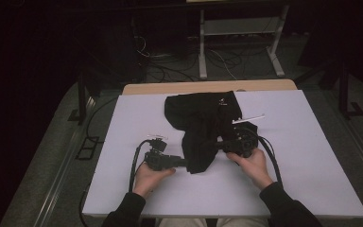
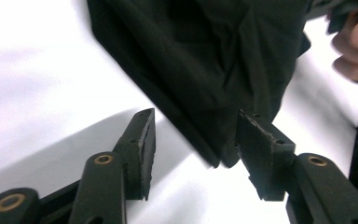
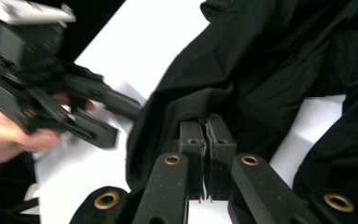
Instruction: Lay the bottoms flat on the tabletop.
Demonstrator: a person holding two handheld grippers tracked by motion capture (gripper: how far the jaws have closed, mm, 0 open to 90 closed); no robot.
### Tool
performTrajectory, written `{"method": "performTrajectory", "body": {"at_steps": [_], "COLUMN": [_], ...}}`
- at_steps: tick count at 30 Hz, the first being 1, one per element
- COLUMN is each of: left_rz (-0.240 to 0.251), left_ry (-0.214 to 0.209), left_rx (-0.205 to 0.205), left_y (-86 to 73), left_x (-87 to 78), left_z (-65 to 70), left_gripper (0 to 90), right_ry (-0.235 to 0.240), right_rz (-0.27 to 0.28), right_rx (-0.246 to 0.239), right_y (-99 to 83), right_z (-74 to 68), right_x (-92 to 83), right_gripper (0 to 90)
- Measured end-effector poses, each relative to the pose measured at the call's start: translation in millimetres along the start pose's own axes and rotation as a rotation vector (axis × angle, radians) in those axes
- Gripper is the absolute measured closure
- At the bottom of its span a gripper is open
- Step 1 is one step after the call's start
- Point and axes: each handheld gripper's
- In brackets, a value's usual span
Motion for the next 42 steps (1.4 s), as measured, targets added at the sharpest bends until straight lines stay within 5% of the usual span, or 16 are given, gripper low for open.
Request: {"method": "performTrajectory", "body": {"at_steps": [12,18,24,28,32,37,42], "left_rz": [0.015,0.046,0.019,0.034,0.058,0.081,0.102], "left_ry": [-0.016,-0.070,-0.081,-0.096,-0.078,-0.050,0.022], "left_rx": [-0.008,0.003,0.021,0.044,0.085,0.079,0.089], "left_y": [-4.1,-14.1,-18.4,-21.1,-26.6,-27.6,-26.3], "left_x": [2.7,-0.5,2.9,2.0,-2.1,0.3,3.6], "left_z": [6.1,18.7,22.9,32.5,44.7,46.6,51.4], "left_gripper": [45.6,39.8,36.0,33.9,28.6,24.0,22.0], "right_ry": [0.088,0.146,0.182,0.173,0.165,0.186,0.196], "right_rz": [0.026,0.040,0.047,0.057,0.075,0.080,0.070], "right_rx": [0.024,-0.012,-0.040,-0.059,-0.054,-0.059,-0.068], "right_y": [-4.5,-2.9,0.1,4.0,10.3,16.7,21.4], "right_z": [-10.8,-36.0,-52.2,-59.1,-61.5,-70.4,-78.9], "right_x": [-14.2,-21.7,-23.2,-27.2,-29.1,-22.8,-14.9], "right_gripper": [86.5,86.5,86.5,86.5,86.5,86.5,86.6]}}
Point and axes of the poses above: each handheld gripper's, and its own axes: x roughly forward along the jaws, y roughly out of its top, z roughly to its right, and after that the axes turned 6 degrees about -z, right-handed
